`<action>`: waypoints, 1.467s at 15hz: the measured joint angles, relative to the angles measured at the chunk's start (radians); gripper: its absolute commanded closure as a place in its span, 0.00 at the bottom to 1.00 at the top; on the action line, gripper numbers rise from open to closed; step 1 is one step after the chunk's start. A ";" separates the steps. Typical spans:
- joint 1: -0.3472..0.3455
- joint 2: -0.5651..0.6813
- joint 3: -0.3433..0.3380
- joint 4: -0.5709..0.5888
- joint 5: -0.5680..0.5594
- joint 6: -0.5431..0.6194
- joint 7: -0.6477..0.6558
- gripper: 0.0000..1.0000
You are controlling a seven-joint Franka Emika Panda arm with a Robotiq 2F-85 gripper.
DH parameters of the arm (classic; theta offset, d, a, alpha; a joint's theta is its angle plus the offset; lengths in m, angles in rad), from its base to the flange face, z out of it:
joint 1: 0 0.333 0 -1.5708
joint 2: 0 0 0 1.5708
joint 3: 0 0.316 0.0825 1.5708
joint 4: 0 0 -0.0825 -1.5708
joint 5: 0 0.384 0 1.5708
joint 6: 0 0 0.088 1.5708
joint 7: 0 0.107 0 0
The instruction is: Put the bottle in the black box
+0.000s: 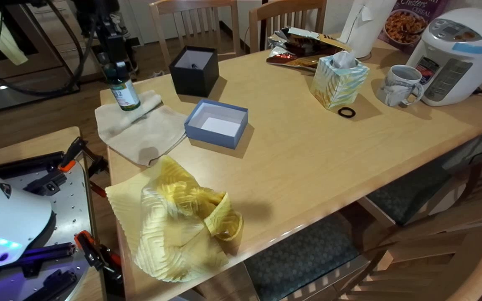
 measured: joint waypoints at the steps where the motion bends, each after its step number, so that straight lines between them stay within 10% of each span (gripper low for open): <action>1: 0.009 -0.007 0.010 0.035 0.001 -0.049 0.000 0.82; 22: 0.058 0.275 0.155 0.384 -0.186 0.246 -0.011 0.82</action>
